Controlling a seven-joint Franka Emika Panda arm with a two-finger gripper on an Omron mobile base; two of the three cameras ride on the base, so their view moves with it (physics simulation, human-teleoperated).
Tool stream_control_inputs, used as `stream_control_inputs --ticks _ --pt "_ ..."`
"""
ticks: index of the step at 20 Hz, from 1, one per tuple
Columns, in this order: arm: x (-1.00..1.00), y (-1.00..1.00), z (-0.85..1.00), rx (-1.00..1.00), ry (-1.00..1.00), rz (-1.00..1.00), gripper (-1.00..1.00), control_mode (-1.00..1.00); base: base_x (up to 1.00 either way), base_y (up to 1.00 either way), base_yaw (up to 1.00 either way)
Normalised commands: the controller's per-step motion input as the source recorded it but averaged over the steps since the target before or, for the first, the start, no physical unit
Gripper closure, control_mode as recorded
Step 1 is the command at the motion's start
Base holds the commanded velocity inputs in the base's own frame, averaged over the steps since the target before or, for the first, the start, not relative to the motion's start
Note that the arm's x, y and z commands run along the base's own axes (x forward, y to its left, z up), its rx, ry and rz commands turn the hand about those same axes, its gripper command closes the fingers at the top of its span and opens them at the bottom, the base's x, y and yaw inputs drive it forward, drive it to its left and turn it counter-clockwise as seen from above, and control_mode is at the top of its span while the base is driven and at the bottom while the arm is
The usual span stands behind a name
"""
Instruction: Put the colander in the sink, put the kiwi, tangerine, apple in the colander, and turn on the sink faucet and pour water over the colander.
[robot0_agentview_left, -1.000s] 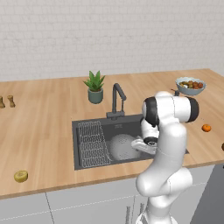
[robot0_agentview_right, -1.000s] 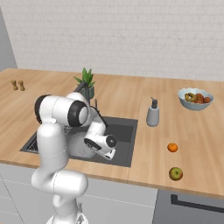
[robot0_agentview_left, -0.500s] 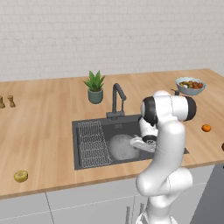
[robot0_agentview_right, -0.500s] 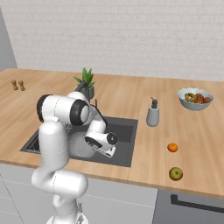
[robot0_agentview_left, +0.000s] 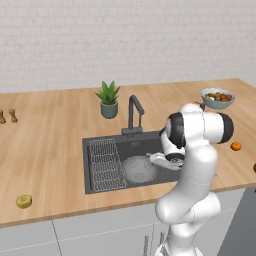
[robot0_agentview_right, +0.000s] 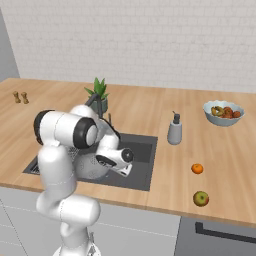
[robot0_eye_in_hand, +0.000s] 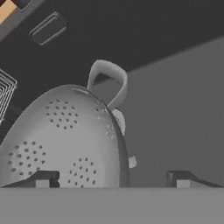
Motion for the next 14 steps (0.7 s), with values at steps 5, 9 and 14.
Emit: stream_control_inputs --ticks 5,9,14 --pt "-0.21 -0.08 0.92 -0.01 0.0 -0.05 -1.0 -1.0 0.0 0.0 0.0" --pt "-0.33 -0.26 1.0 -0.05 0.02 -0.09 -1.0 -1.0 0.0 0.0 0.0" --pt "-0.38 -0.24 1.0 -0.08 0.07 -0.06 -1.0 -1.0 0.0 0.0 0.0"
